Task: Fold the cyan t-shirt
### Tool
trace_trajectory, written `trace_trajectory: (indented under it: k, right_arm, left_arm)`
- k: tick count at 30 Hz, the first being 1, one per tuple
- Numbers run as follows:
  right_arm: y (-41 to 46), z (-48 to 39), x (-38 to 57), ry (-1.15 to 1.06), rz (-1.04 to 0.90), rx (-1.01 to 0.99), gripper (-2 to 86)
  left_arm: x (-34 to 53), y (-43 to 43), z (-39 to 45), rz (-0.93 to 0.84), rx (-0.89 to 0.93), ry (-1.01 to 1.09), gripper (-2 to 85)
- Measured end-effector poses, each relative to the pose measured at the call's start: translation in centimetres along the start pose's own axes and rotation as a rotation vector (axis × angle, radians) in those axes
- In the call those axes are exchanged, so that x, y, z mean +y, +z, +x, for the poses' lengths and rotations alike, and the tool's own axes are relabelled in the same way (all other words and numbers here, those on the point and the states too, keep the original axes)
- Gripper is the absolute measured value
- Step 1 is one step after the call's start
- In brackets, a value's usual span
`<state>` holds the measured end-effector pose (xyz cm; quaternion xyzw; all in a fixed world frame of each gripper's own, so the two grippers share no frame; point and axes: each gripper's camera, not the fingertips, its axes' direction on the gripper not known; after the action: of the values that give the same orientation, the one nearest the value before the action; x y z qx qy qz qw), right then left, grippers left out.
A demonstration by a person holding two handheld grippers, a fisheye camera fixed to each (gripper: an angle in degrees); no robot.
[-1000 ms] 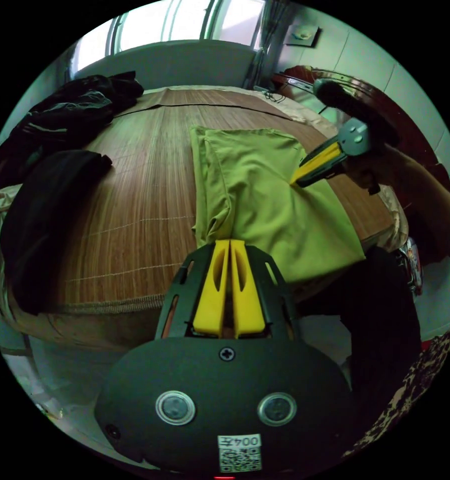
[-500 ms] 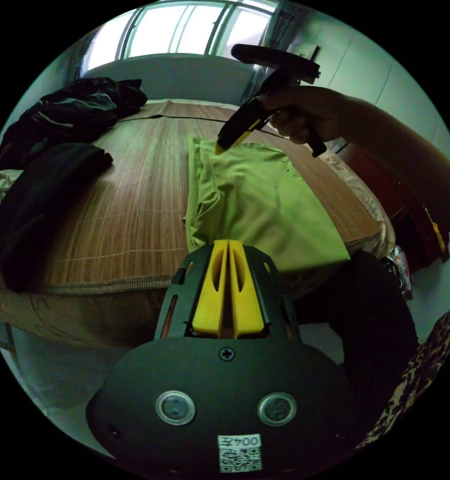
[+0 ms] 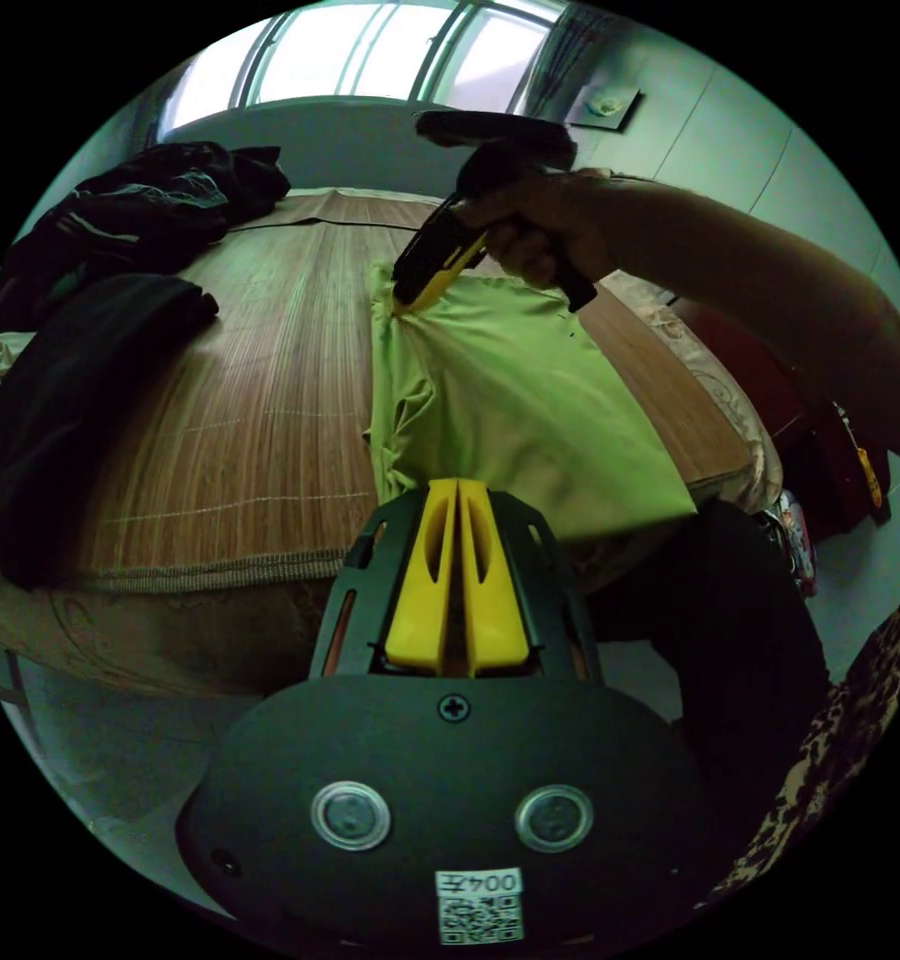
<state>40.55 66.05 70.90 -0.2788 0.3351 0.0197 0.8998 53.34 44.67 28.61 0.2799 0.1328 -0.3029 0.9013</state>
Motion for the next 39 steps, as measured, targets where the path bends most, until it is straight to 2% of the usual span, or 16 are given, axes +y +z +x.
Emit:
trace_trajectory:
  k: [4, 7, 11, 13, 16, 19, 21, 24, 27, 32, 34, 36, 39]
  right_arm:
    - [-1.9, 2.1, 6.5, 0.060, 0.156, -0.077, 9.1]
    - [-0.6, 2.4, 12.3, 0.080, 0.165, -0.089, 9.2]
    - [4.5, 3.5, 19.0, 0.141, 0.077, -0.143, 8.4]
    - [6.3, 4.1, 20.8, 0.174, 0.060, -0.197, 8.1]
    - [7.4, 4.3, 22.8, 0.185, 0.094, -0.200, 7.4]
    - [8.3, 3.9, 23.8, 0.157, 0.101, -0.180, 7.3]
    - [9.1, 3.7, 24.4, 0.148, 0.100, -0.167, 7.1]
    - [10.7, 3.8, 25.6, 0.169, 0.098, -0.168, 6.8]
    - [12.2, 3.9, 27.2, 0.197, 0.108, -0.165, 6.5]
    - [14.4, 4.4, 30.1, 0.227, 0.126, -0.174, 5.7]
    - [15.0, 4.6, 31.2, 0.233, 0.135, -0.176, 5.5]
    - [15.7, 4.8, 32.3, 0.242, 0.145, -0.184, 5.3]
    - [17.1, 5.1, 34.2, 0.259, 0.153, -0.197, 5.1]
  left_arm:
    - [1.4, -0.9, -1.4, 0.029, 0.010, 0.016, 0.2]
    - [2.1, -1.9, -1.7, 0.051, -0.012, 0.045, 0.2]
    - [3.1, -6.1, -4.3, 0.121, -0.069, -0.003, 0.5]
    - [3.8, -9.0, -7.4, 0.166, -0.128, -0.095, 0.9]
    - [7.3, -15.5, -18.0, 0.290, -0.129, -0.431, 2.5]
    - [10.7, -19.3, -25.1, 0.356, -0.143, -0.633, 4.6]
    - [15.0, -21.1, -32.1, 0.477, 0.022, -0.839, 6.9]
    - [18.7, -20.9, -37.8, 0.502, 0.049, -0.978, 8.4]
    - [20.0, -20.8, -40.0, 0.541, 0.033, -1.007, 9.5]
    - [20.4, -19.1, -41.9, 0.459, -0.004, -1.020, 10.3]
    - [20.3, -18.7, -41.7, 0.445, -0.053, -0.999, 9.0]
    - [20.2, -17.9, -41.8, 0.423, 0.009, -0.998, 7.1]
    - [19.3, -17.5, -40.7, 0.383, -0.036, -0.958, 4.6]
